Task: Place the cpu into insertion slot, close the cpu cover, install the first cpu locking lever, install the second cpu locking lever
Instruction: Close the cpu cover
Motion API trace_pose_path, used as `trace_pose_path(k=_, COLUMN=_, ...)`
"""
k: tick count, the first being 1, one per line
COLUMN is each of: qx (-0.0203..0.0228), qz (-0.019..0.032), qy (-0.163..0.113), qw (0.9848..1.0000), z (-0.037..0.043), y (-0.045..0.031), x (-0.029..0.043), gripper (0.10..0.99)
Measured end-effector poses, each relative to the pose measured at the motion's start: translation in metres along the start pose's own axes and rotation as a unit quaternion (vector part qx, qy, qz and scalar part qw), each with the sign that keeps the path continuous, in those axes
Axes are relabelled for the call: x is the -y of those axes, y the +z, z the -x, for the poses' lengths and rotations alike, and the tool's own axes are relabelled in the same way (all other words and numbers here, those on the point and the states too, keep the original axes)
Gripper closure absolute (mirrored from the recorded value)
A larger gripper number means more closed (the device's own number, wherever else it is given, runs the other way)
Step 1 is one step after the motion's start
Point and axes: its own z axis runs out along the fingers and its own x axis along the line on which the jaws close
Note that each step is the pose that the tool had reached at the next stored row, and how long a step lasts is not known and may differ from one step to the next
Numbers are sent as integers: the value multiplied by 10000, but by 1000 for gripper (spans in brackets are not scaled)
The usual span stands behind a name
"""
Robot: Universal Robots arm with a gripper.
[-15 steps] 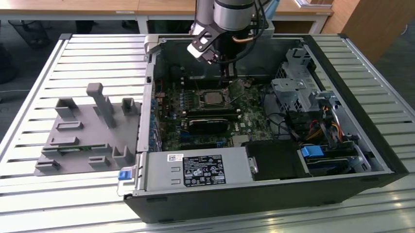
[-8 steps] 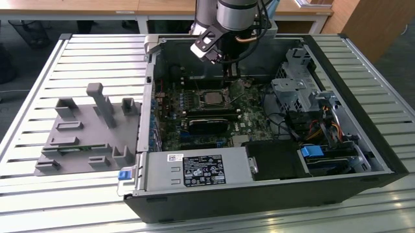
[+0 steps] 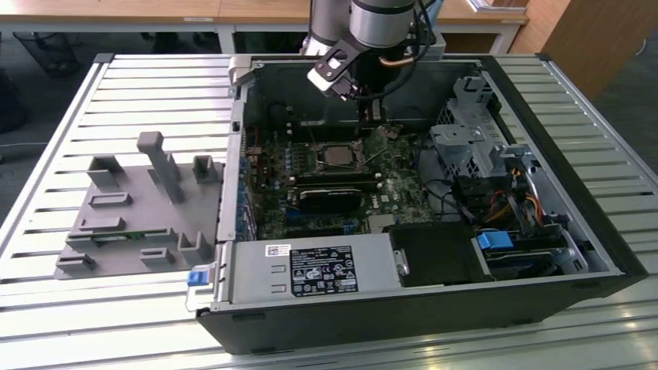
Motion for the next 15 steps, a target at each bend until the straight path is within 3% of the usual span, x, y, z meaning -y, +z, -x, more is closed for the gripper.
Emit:
trace_pose_path(k=5, qx=-1, qz=1, qy=0, qw=10000, z=-2, y=-34, x=-14, gripper=980)
trace_pose_path(k=15, qx=-8, qz=-3, qy=-9, qw=10000, z=-22, y=-28, x=-172, gripper=980)
